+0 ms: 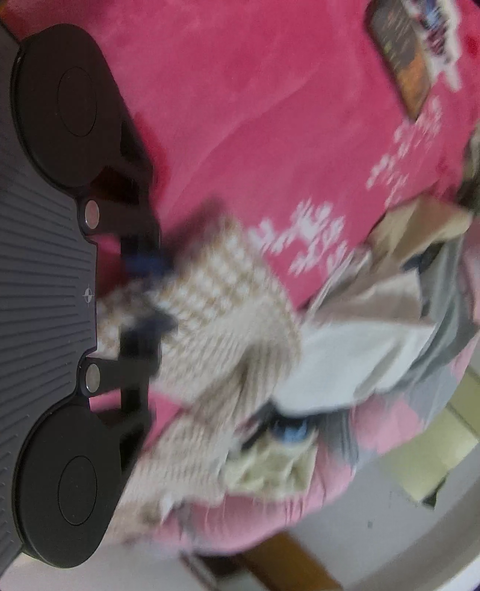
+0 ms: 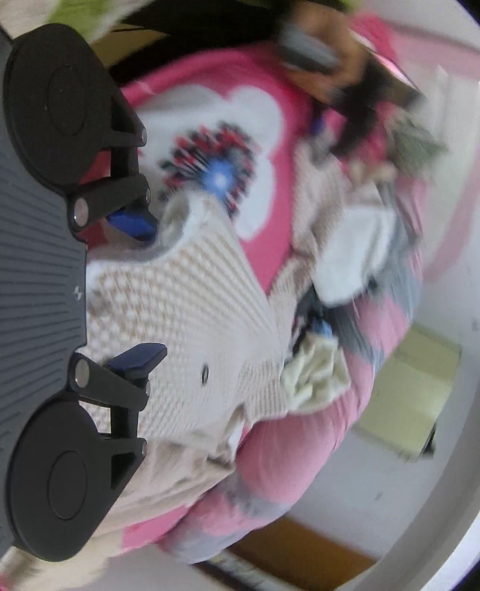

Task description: Fold clothes

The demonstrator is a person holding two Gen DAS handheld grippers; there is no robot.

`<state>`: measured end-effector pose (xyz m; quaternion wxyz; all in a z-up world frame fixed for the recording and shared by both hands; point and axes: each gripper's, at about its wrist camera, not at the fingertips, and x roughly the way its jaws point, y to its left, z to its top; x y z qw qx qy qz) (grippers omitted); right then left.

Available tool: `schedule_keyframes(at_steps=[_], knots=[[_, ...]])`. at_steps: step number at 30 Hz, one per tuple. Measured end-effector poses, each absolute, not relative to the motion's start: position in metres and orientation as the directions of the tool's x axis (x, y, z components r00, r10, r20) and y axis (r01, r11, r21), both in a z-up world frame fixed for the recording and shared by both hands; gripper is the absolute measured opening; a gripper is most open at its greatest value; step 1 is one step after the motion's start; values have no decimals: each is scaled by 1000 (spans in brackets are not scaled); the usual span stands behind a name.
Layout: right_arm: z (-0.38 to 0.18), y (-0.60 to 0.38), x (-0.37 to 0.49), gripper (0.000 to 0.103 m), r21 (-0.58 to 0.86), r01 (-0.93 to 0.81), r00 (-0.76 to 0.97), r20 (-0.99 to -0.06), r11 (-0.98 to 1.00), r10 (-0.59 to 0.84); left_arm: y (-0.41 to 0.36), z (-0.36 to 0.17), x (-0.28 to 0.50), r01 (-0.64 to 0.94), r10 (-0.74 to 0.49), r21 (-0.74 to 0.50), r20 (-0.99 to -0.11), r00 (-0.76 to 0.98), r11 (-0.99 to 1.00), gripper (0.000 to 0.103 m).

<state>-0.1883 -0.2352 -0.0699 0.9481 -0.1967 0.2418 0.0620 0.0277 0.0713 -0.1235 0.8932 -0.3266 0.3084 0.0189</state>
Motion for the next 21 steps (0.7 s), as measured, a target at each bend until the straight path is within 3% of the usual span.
schedule_keyframes(at_steps=[4, 9, 12, 16, 21], knots=[[-65, -238, -181, 64, -311, -128, 889, -457, 942, -30, 83, -108, 28, -197, -170, -573, -523, 835, 795, 7], [-77, -220, -181, 64, -401, -232, 878, -478, 886, 13, 140, -61, 35, -139, -113, -521, -422, 900, 842, 7], [-84, -215, -183, 65, -426, -266, 866, -500, 865, 19, 169, -55, 51, -139, -135, -499, -473, 871, 855, 6], [-91, -211, -185, 67, -443, -301, 848, -529, 845, 24, 180, -87, 73, -218, -131, -454, -622, 772, 864, 7], [-101, -206, -187, 70, -462, -344, 825, -564, 818, 29, 184, -86, 56, -289, -22, -412, -604, 797, 864, 14]])
